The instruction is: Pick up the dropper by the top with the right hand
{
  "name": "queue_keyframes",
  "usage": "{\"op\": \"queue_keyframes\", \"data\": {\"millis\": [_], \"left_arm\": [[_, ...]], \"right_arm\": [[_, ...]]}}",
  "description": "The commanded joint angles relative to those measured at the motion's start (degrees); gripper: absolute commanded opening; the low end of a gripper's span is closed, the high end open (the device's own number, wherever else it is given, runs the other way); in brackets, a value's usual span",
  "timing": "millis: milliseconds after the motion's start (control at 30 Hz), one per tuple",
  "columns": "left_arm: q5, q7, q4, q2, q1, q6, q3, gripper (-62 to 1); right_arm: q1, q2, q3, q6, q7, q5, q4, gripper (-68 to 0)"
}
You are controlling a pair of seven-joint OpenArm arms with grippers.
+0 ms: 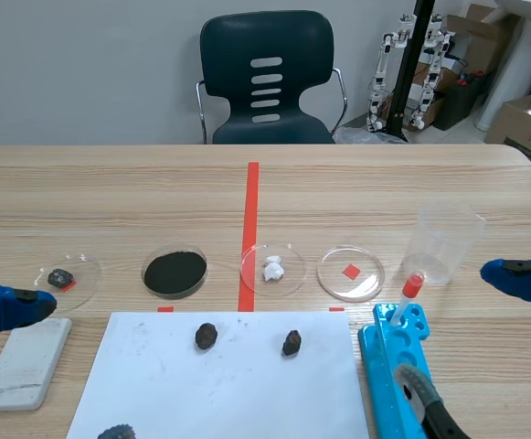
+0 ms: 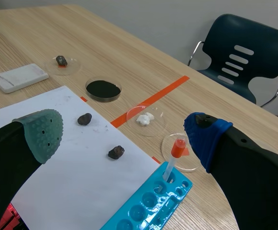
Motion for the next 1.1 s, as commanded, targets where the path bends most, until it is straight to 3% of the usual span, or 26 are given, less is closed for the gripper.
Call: {"op": "queue_keyframes", "data": {"millis": [0, 500, 700, 933, 1067], "left_arm": [[-0.61, -1.01, 0.61, 0.28, 0.44, -0.04, 0.17, 1.4], [-0.61, -1.01, 0.61, 0.28, 0.44, -0.04, 0.17, 1.4], [-0.61, -1.03, 0.61, 0.28, 0.44, -0.04, 0.17, 1.4], [-0.61, -1.01, 0.61, 0.28, 0.44, -0.04, 0.17, 1.4], [-0.61, -1.01, 0.61, 0.28, 0.44, -0.04, 0.17, 1.4]], "right_arm": [[0.5, 0.31, 0.11, -0.24, 1.22, 0.44, 0.2, -14.6], [1.14, 0.09, 0.11, -0.39, 0.81, 0.85, 0.2, -14.6], [4.28, -3.87, 0.2, 0.04, -3.74, 1.75, -0.07, -14.6], [10.01, -9.68, 0.22, 4.02, -2.25, 2.14, -5.35, -14.6], [14.01, -12.26, 0.2, 4.87, 0.79, 2.12, -10.99, -14.6]]}}
